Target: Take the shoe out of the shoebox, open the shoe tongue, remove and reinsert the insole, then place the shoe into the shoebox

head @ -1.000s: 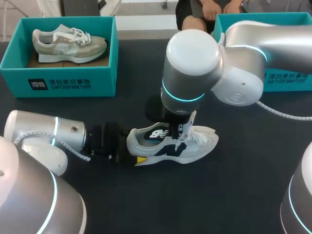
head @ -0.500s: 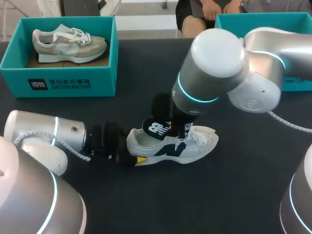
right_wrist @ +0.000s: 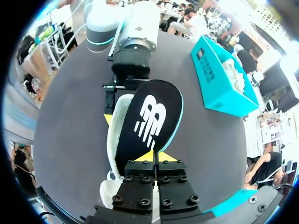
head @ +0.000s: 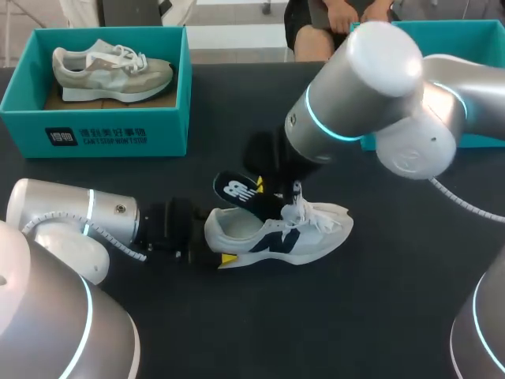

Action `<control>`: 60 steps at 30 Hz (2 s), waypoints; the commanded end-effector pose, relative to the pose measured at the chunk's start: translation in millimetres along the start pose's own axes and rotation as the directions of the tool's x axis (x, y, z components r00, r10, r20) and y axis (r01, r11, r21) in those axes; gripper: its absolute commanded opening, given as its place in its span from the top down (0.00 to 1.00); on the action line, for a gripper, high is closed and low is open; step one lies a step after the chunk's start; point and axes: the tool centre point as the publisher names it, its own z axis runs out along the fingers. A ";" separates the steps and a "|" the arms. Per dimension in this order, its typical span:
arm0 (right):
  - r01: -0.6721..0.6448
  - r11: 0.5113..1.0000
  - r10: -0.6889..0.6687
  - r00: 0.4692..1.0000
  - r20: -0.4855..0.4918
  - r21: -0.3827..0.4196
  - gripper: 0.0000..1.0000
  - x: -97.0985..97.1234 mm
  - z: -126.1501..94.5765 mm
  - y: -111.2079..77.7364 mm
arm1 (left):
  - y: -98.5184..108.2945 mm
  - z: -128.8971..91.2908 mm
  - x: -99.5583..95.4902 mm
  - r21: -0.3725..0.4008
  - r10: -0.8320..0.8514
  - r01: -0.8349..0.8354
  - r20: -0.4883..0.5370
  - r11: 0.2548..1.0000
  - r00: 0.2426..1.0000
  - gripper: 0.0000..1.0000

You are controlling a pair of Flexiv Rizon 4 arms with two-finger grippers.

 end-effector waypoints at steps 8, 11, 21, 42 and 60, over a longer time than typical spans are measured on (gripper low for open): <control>0.017 0.999 -0.022 0.995 -0.092 -0.045 1.00 -17.1 16.4 25.2 | 1.3 2.3 1.6 -0.003 0.000 0.000 0.000 1.000 1.000 1.00; 0.018 0.998 -0.025 0.994 -0.105 -0.067 1.00 -17.6 20.9 28.7 | 1.3 2.3 1.6 -0.003 0.000 0.000 0.000 1.000 1.000 1.00; -0.093 0.988 0.057 0.964 -0.261 -0.127 0.00 -16.0 15.3 30.3 | 1.3 2.3 1.6 -0.003 0.000 0.000 0.000 1.000 1.000 1.00; -0.418 0.903 0.345 0.843 -0.412 -0.098 0.00 -12.7 6.4 31.1 | 1.3 2.3 1.6 -0.003 0.000 0.000 0.000 1.000 1.000 1.00; -0.614 0.789 0.536 0.676 -0.506 0.016 0.27 -2.1 39.3 37.9 | 1.3 2.3 1.6 -0.003 0.000 0.000 0.000 1.000 1.000 1.00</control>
